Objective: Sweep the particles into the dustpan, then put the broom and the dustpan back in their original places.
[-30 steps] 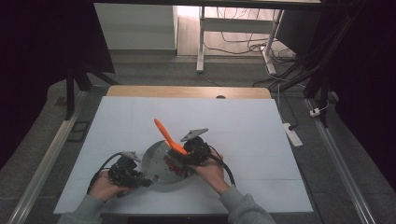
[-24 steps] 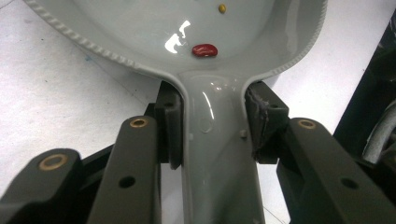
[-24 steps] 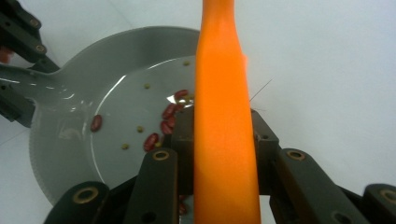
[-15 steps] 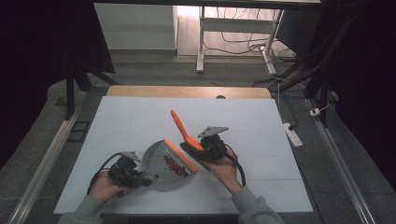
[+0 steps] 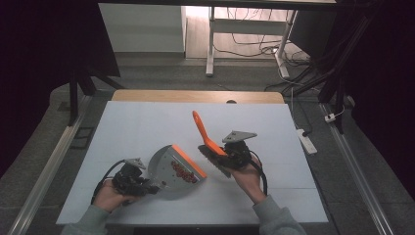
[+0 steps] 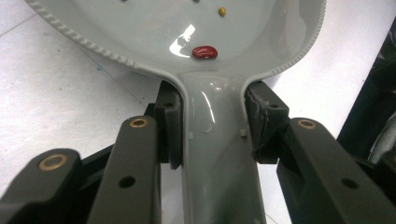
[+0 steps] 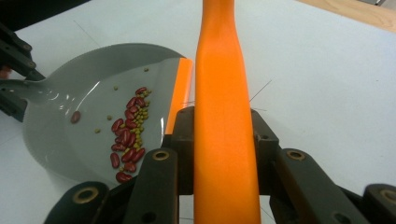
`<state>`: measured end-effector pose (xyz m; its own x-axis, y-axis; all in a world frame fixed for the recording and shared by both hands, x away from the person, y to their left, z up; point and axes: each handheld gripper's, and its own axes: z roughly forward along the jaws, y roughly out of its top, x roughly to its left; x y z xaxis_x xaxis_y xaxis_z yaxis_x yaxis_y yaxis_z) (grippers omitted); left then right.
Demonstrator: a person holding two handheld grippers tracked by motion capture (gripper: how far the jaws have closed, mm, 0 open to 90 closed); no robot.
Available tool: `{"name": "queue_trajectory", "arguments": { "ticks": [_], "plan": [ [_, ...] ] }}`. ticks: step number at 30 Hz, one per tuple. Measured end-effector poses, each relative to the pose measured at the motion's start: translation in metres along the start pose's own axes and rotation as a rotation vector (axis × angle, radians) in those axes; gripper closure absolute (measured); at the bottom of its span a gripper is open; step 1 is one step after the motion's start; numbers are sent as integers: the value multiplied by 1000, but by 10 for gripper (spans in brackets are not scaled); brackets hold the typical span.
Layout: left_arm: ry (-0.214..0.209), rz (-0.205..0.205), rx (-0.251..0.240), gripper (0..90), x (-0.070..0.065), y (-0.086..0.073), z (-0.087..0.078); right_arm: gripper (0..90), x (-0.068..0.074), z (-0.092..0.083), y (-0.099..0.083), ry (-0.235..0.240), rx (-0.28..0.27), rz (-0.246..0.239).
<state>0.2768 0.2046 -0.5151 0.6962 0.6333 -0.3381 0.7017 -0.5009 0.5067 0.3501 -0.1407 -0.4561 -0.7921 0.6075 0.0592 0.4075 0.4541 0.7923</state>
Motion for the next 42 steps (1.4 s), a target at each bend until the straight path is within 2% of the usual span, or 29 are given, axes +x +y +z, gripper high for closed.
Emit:
{"name": "queue_trajectory", "arguments": {
  "ticks": [15, 26, 33, 42],
  "plan": [
    [15, -22, -48, 620, -1, -3, -6, 706, -13, -26, -13, -9, -16, -22],
    [22, -67, -98, 620, 1, -10, -11, 706, -22, -41, -24, -6, -15, -23],
    [39, -100, -142, 620, -1, -15, -15, 706, -28, -48, -29, -4, -16, -20],
    [70, -133, -174, 620, -2, -22, -21, 706, -34, -59, -37, -9, -19, -6]
  ]
}}
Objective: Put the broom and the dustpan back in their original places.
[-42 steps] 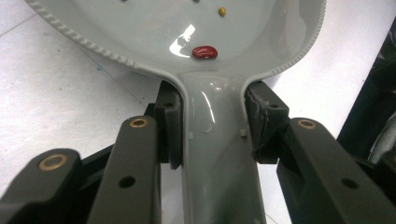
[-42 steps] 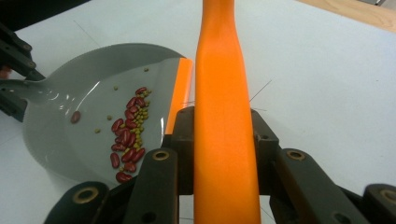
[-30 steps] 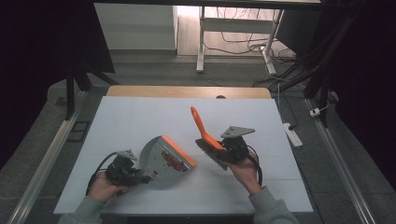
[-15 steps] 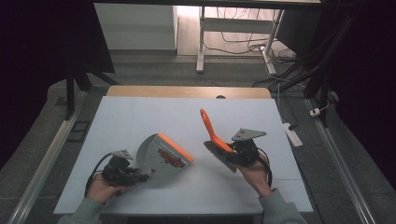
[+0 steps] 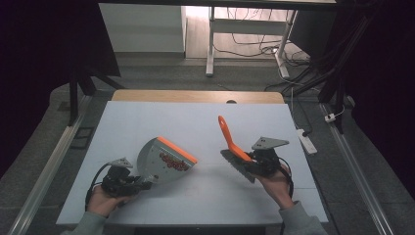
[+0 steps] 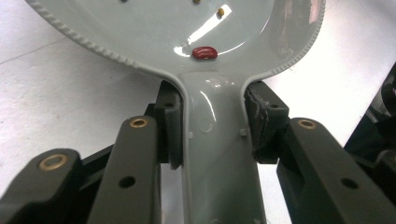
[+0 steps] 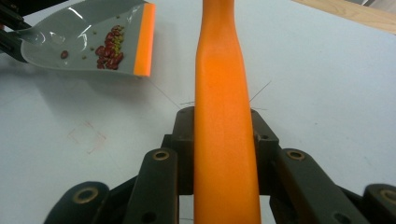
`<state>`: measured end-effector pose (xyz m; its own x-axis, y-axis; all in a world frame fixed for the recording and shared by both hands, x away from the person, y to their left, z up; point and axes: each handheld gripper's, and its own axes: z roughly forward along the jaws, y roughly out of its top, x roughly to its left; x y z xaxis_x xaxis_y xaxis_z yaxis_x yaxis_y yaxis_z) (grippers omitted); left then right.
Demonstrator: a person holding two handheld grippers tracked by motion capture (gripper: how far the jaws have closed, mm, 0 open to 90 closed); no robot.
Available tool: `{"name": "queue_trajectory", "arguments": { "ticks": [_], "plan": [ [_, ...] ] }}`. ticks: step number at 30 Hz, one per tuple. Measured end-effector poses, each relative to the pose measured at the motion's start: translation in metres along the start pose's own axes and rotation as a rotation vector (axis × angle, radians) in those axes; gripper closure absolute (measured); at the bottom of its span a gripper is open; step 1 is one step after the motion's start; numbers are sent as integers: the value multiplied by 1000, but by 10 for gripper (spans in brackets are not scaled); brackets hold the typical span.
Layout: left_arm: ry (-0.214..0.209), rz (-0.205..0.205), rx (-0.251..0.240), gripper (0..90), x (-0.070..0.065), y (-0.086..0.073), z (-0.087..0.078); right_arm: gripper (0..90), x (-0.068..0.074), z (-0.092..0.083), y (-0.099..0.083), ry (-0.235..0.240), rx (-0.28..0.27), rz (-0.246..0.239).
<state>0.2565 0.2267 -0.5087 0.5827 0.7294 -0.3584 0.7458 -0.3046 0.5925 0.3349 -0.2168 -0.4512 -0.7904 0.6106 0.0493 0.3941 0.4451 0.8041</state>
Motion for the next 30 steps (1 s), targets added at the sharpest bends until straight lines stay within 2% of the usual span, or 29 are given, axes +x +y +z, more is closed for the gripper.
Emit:
{"name": "queue_trajectory", "arguments": {
  "ticks": [10, 18, 27, 30],
  "plan": [
    [34, -56, -48, 619, 5, -4, -7, 706, -11, -6, -10, 15, 9, 39],
    [69, -93, -80, 620, 6, -9, -11, 706, -21, -11, -16, 16, 16, 103],
    [91, -124, -89, 619, 4, -22, -15, 706, -20, -16, -27, 3, 44, 128],
    [112, -150, -107, 619, 4, -27, -19, 706, -18, -17, -31, 15, 50, 130]
  ]
}}
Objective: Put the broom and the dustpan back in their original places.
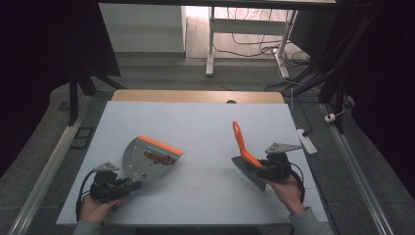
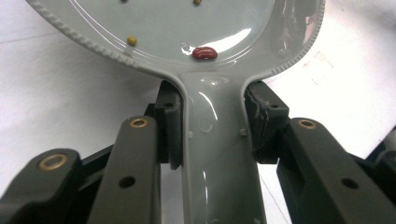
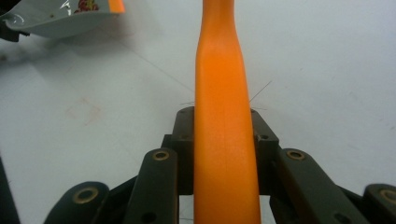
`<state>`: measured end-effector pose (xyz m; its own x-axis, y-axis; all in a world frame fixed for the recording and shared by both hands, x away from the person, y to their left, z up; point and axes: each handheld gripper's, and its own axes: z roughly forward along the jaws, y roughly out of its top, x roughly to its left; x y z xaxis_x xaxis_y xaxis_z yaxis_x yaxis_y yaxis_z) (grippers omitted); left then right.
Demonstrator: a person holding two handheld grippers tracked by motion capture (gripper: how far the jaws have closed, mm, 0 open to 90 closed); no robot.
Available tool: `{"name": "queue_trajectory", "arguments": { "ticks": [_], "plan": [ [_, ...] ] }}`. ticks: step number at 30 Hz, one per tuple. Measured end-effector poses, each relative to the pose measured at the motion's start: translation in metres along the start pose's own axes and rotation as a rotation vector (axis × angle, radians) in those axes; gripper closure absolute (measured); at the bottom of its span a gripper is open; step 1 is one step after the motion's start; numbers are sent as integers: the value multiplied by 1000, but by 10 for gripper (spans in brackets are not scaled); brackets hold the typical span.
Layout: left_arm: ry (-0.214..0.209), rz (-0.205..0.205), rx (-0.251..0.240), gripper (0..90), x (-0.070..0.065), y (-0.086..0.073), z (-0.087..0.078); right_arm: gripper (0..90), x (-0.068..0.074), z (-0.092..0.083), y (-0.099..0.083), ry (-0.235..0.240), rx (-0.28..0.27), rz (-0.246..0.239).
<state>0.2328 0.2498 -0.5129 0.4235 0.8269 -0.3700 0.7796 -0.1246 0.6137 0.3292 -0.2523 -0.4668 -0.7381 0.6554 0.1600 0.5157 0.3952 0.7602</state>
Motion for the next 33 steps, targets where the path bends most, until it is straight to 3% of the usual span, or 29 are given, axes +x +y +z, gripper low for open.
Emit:
{"name": "queue_trajectory", "arguments": {
  "ticks": [12, 26, 33],
  "plan": [
    [60, -106, -68, 619, 0, -7, -6, 706, 4, -1, -3, 42, 3, 32],
    [145, -176, -72, 619, -7, 1, 16, 706, -5, -6, -12, 63, -7, 132],
    [170, -198, -54, 619, -7, 1, 23, 706, -12, 2, -17, 76, 25, 172]
  ]
}}
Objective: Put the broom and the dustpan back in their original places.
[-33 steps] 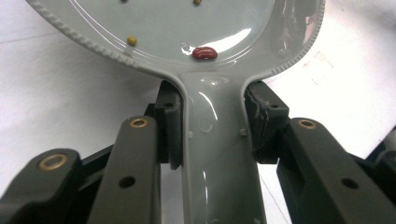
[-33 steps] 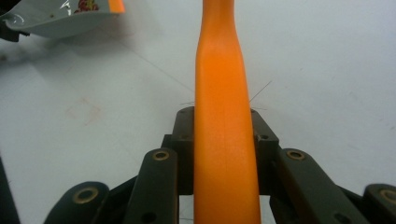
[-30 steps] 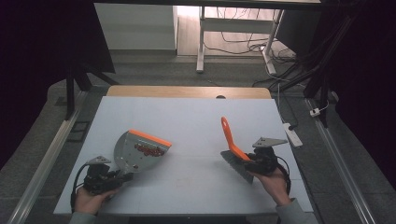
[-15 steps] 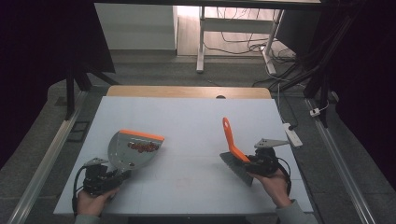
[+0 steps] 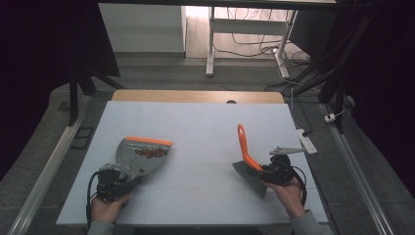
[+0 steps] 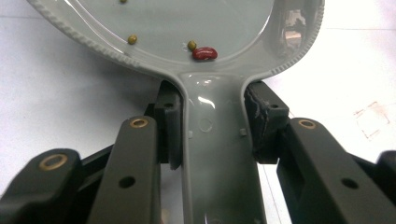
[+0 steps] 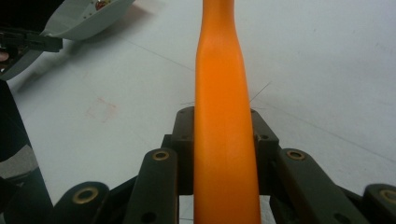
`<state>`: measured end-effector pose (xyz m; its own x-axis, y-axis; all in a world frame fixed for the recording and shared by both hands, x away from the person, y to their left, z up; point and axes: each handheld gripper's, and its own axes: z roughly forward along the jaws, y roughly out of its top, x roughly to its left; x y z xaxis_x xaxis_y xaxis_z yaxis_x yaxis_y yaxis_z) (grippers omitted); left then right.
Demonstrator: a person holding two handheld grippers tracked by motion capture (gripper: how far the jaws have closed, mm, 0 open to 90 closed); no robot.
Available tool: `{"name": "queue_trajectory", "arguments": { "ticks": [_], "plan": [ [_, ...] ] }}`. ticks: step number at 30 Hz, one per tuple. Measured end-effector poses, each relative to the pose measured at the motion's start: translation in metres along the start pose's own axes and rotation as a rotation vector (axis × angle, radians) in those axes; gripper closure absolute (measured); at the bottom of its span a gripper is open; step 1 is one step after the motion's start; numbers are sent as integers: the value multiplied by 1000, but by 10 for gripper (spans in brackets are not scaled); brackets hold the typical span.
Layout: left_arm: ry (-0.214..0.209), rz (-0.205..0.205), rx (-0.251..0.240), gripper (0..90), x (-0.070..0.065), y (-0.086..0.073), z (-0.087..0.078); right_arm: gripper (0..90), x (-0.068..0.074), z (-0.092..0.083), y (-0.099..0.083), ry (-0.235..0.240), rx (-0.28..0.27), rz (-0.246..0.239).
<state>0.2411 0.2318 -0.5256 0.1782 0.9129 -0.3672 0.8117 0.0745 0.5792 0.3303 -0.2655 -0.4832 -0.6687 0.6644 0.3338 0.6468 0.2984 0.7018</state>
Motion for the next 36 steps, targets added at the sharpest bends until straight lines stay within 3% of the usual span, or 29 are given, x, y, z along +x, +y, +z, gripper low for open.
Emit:
{"name": "queue_trajectory", "arguments": {
  "ticks": [6, 15, 28, 36],
  "plan": [
    [19, -17, 4, 619, 1, 1, 3, 706, -9, 9, -3, -42, 58, 18],
    [23, -12, 17, 618, 0, 2, 7, 687, -22, 11, 0, -90, 75, 28],
    [36, -18, 44, 615, 0, 2, 13, 502, -37, 18, 2, -184, 124, -1],
    [27, -20, 37, 605, 0, 2, 13, 463, -43, 21, 2, -195, 136, 13]
  ]
}}
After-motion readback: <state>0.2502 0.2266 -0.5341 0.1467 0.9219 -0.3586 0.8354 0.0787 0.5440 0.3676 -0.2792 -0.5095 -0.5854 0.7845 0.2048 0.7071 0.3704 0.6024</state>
